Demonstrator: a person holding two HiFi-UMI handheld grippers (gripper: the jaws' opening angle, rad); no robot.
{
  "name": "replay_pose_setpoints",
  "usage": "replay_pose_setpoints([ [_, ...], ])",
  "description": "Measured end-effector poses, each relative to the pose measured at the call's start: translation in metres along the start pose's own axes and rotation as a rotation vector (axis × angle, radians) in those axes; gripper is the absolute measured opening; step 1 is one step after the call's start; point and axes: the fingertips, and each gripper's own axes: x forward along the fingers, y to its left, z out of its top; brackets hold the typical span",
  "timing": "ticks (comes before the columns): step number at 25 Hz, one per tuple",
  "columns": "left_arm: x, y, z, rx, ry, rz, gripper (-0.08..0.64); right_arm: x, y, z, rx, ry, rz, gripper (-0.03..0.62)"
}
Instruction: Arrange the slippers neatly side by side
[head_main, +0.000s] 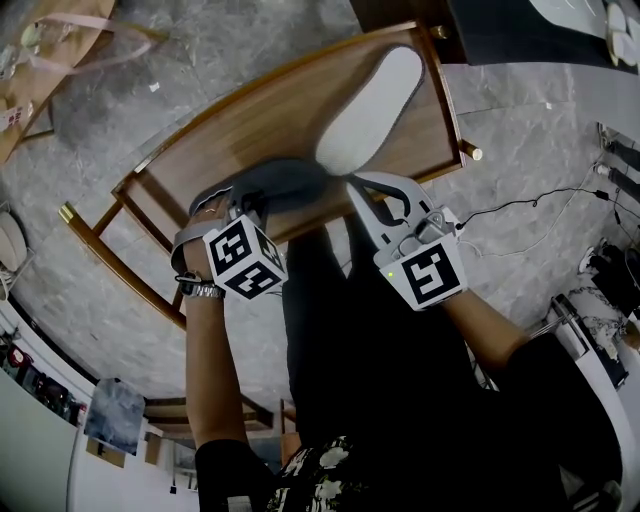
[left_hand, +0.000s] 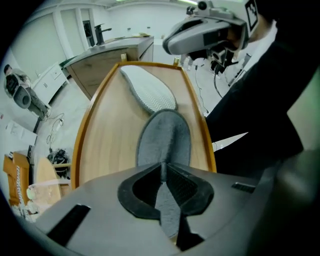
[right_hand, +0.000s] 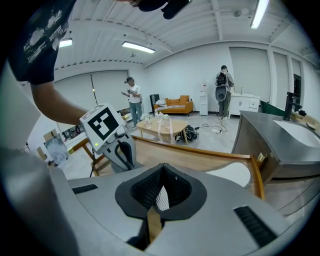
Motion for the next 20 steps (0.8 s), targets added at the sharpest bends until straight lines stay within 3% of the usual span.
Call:
replay_pose_setpoints([
  [3,-0.005,-0.002,-0.003,-0.092,0.006,-0.022,0.026,0.0,0.003,0.003,-0.002,-0.01,0.006,-0.002],
  [6,-0.016,0.009,-0.003,-0.251,-0.041,0.024,0.026,0.002,0.007,0.005,-0.005,-0.014,0.019,-0.002],
  [8,-0.024,0.02,-0.003,-0.401,-0.098,0.059,0.025,0.004,0.009,0.007,-0.007,-0.019,0.025,-0.002],
  [13,-0.047,0.039,0.0,-0.84,-0.346,0.081,0.021,0.008,0.014,0.008,0.016,-0.026,0.042,-0.002],
  [18,-0.061,0.057,-0.014,-1.145,-0.477,0.187,0.021,0.009,0.011,0.012,0.065,-0.037,0.036,-0.002],
  [20,-0.062,0.062,-0.018,-1.232,-0.516,0.233,0.021,0.012,0.012,0.014,0.079,-0.039,0.034,-0.002],
])
